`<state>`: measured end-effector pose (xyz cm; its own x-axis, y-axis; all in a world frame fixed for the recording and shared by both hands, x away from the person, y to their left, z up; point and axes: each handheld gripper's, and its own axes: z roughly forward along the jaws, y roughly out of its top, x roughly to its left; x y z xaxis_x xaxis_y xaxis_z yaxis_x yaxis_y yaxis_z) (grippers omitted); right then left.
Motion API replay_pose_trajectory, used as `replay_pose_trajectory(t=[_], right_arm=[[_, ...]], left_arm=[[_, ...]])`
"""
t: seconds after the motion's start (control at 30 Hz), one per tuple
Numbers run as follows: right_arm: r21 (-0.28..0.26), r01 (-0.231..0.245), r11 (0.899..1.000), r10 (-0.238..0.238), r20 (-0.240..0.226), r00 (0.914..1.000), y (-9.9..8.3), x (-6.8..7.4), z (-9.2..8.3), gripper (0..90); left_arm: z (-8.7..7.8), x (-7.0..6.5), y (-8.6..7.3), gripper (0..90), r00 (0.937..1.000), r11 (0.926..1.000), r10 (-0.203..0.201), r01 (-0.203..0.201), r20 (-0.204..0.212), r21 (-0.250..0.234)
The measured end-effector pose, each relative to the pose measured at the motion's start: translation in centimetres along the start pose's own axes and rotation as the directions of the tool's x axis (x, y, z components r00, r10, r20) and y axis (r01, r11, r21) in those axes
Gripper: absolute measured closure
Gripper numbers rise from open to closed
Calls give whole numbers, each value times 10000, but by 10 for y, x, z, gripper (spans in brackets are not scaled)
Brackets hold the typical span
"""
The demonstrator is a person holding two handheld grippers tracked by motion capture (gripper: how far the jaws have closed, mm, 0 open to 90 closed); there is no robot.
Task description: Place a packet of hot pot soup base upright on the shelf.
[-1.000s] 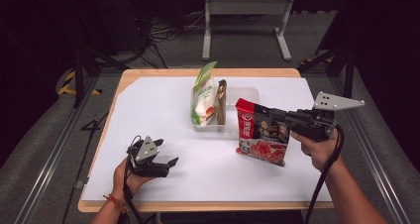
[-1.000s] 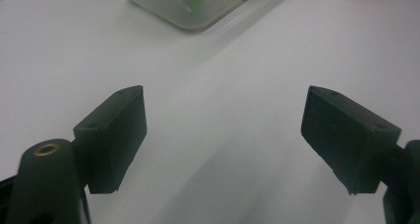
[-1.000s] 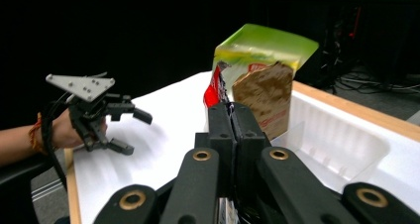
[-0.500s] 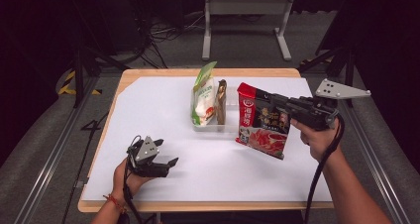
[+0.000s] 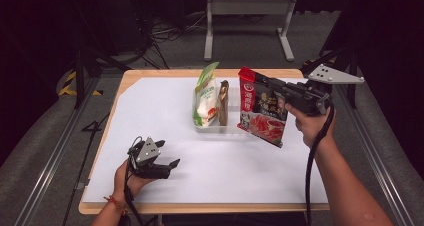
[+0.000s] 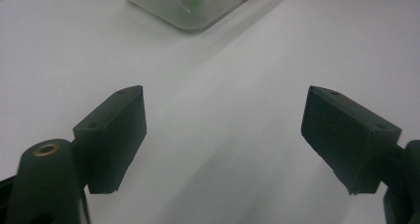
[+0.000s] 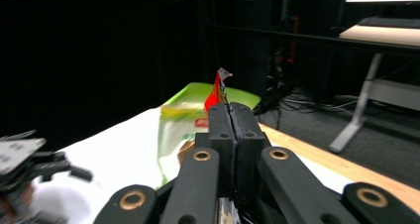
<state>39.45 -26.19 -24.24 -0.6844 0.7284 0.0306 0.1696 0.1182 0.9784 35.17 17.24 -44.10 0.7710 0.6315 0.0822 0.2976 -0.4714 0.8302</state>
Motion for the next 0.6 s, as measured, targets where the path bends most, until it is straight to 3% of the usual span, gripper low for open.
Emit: replay_pose_trajectory(t=[0.07,0.43,0.6], right_arm=[[-1,171,9999,-171,359,9992,6,0,9,890],[337,-16,9994,-22,1144,9934,14,-8,47,890],[400,-301,9987,249,1249,9919,14,-11,68,890]], left_arm=[[0,0,0,183,10000,10000,4,-4,5,-19],[-1,0,0,183,10000,10000,-1,1,16,-75],[-1,1,-1,183,10000,10000,5,-4,70,-44]])
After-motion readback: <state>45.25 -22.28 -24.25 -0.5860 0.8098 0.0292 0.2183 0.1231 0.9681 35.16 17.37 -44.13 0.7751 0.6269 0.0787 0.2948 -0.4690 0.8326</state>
